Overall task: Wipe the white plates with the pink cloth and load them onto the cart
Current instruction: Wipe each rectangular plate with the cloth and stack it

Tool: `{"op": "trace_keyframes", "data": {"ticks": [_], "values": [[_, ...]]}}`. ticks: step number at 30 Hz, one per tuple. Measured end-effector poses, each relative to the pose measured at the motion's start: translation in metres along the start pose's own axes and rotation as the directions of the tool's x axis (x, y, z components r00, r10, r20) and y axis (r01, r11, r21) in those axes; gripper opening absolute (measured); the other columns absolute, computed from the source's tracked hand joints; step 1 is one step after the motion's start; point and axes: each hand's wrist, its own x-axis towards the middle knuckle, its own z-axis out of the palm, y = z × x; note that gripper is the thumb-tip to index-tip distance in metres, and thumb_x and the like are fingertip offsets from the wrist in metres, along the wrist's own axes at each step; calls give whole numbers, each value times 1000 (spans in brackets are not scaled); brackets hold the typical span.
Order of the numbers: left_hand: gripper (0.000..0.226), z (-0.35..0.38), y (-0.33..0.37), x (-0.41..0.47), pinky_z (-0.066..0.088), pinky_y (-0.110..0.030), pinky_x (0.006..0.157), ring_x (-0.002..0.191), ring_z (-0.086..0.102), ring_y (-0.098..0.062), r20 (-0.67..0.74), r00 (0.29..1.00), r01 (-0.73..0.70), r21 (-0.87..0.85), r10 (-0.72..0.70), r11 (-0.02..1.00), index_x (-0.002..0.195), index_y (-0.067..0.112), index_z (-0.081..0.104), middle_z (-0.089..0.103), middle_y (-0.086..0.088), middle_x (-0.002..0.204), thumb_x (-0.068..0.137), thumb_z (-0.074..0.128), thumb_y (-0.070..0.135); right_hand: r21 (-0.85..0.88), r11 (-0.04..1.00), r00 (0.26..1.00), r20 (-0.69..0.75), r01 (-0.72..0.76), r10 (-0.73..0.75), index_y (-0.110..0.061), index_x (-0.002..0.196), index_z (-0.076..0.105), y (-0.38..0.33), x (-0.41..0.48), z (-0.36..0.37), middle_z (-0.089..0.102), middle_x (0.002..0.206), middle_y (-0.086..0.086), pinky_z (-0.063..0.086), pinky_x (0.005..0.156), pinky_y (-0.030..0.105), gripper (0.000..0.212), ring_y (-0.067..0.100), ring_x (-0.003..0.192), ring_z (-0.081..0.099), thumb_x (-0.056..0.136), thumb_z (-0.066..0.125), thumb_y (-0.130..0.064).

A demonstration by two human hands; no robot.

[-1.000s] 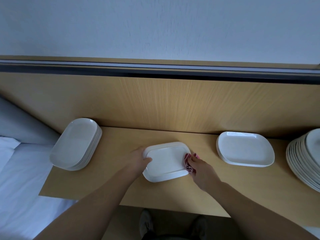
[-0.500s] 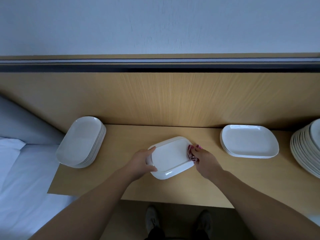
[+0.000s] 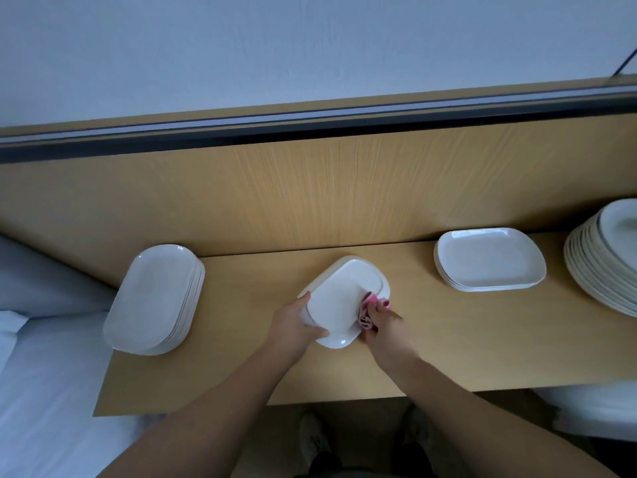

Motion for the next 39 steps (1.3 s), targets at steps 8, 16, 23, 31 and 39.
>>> {"op": "trace_keyframes", "data": {"ticks": [8, 16, 23, 31, 39], "values": [[71, -2, 2, -8, 52, -33, 89, 108, 53, -15, -15, 997, -72, -23, 72, 997, 133, 18, 51, 58, 4, 116, 70, 83, 22, -69, 968, 968, 87, 242, -236, -15, 133, 53, -17, -38, 2, 59, 123, 3, 44, 85, 20, 41, 22, 106, 56, 93, 51, -10], [52, -7, 12, -14, 50, -32, 89, 102, 55, -16, 27, 990, -138, 1, 138, 990, 113, 25, 50, 53, 8, 102, 73, 81, 14, -227, 775, 795, 1, 590, -606, -6, 120, 66, -16, -6, -35, 68, 119, 8, 42, 103, 39, 54, 30, 115, 60, 68, 67, 10], [69, -5, 16, -10, 51, -36, 94, 106, 56, -19, 11, 998, -58, -18, 58, 998, 127, 20, 52, 59, 4, 115, 67, 86, 28, -470, 610, 768, 335, 638, -546, -10, 148, 32, -11, 8, -1, 34, 153, 11, 27, 113, 56, 75, 41, 144, 18, 80, 64, -9], [66, -6, 15, -6, 48, -36, 97, 110, 54, -19, 41, 997, -63, -17, 64, 998, 128, 15, 54, 55, 5, 111, 70, 83, 13, -455, 529, 694, 389, 716, -606, -10, 151, 27, 23, 27, -24, 29, 156, 9, 24, 116, 48, 71, 37, 147, 12, 86, 55, 1], [77, -6, 13, -4, 46, -28, 94, 113, 48, -14, 35, 999, -29, -25, 30, 999, 136, 18, 47, 50, 9, 118, 68, 83, 18, -452, 699, 831, 346, 554, -435, -16, 153, 22, 37, 52, -57, 22, 159, -2, 24, 118, 33, 69, 23, 149, 4, 89, 33, 7]]}}
